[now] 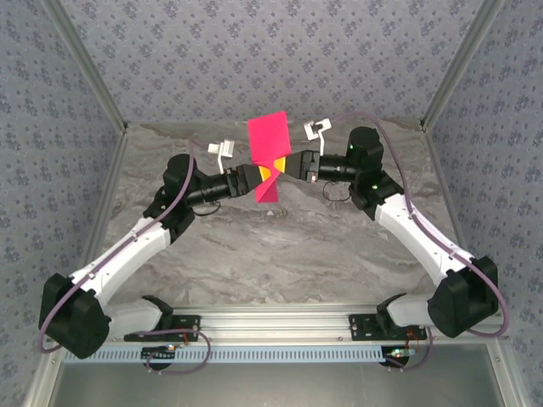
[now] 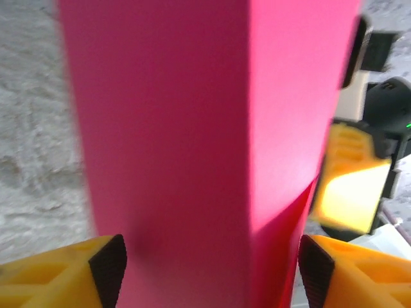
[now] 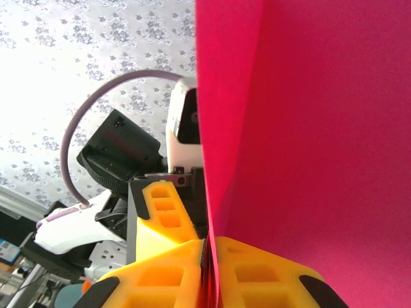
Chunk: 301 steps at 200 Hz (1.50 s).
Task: Fold a paper plane with a square sheet of paper (fold left side to right side)
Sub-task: Turn over the paper at the center of the table.
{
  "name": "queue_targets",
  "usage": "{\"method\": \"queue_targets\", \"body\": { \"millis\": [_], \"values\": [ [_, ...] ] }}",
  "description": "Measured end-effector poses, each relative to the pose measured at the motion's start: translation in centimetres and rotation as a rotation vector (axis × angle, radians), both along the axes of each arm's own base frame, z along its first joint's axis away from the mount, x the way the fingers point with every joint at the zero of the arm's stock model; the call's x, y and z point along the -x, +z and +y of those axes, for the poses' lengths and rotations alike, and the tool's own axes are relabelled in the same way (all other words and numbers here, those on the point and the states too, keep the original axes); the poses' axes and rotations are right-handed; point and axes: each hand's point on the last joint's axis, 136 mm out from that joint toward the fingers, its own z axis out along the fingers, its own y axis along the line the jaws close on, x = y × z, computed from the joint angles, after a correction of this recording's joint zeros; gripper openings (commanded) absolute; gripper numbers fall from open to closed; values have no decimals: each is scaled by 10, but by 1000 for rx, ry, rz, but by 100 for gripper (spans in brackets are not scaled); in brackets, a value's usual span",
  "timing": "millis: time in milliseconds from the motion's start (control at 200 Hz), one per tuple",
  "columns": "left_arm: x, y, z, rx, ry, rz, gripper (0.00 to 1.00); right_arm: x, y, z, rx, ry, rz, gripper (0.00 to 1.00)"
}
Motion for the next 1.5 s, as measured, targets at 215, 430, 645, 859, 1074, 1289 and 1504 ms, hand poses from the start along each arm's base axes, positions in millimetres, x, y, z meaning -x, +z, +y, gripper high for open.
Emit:
{"method": "queue_targets", "body": {
  "millis": [215,430,645,859,1074,1289,1504],
  "values": [
    [4,25,2,77,-4,-39,26,0,4,1,-19,-3,24,19],
    [9,32,6,79,9,-56,7,-4,-2,-2,-18,-24,55,41],
    [10,2,6,-157,110,-58,2,-16,-19,-39,116,-210,35,60],
    [21,-33,10,-581,233,-115,0,-32,-61,-124,427,-586,70,81],
    [16,-135,27,-1149,330,-9,0,-20,-119,-231,661,-947,226,100],
    [14,-202,38,-1481,392,119,1,6,-145,-279,717,-1100,330,100],
    [7,-241,22,-1649,420,176,3,9,-148,-286,730,-1113,346,100]
  ]
}}
